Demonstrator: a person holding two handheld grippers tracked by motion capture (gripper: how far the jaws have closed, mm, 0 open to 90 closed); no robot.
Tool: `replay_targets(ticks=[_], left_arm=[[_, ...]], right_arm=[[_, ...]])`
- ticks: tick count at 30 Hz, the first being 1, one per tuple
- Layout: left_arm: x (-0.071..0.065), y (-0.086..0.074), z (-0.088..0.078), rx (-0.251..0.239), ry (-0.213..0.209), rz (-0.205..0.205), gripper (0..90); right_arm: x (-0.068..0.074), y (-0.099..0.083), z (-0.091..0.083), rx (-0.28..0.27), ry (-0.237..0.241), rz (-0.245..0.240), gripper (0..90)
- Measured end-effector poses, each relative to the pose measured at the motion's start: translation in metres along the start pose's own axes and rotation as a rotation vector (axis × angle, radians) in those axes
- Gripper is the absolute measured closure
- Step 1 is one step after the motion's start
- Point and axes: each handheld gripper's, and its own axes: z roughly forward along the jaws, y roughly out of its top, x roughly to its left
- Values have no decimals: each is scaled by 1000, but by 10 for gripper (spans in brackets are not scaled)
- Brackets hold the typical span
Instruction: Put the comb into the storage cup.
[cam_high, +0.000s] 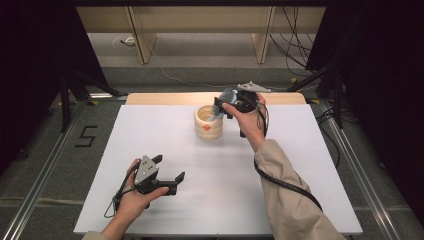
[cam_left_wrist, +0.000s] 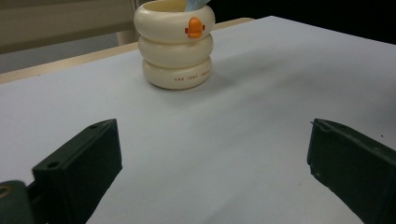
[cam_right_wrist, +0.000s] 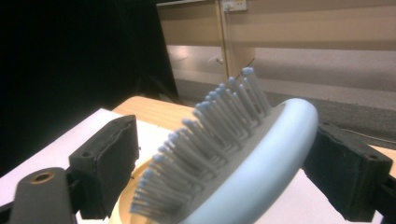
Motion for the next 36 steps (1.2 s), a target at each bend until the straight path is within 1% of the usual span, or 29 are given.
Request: replay_targets(ticks=[7,9,12,19,24,26,36], left_arm=[[0,0,0,5,2,1,29],[1,0,0,6,5,1,31],[2,0,-1,7,8,0,32],[2,0,-1,10,15,0,31],[3,-1,-1,11,20,-2,31],[4,-1,-1,12,23,-3,31],[5,-1,-2,14,33,-3,31]], right_arm=[[-5,0,-14,16,23,-19,123],[-7,0,-19,31,26,-35,117],[-10,0,-27,34,46,-38,107],[-15,-2,-44,54,50,-76,79],[-17,-11,-52,79,57,-111,51],[-19,-15,-56,82,60,-117,39],[-27,-35,-78,113,55,-151,34]])
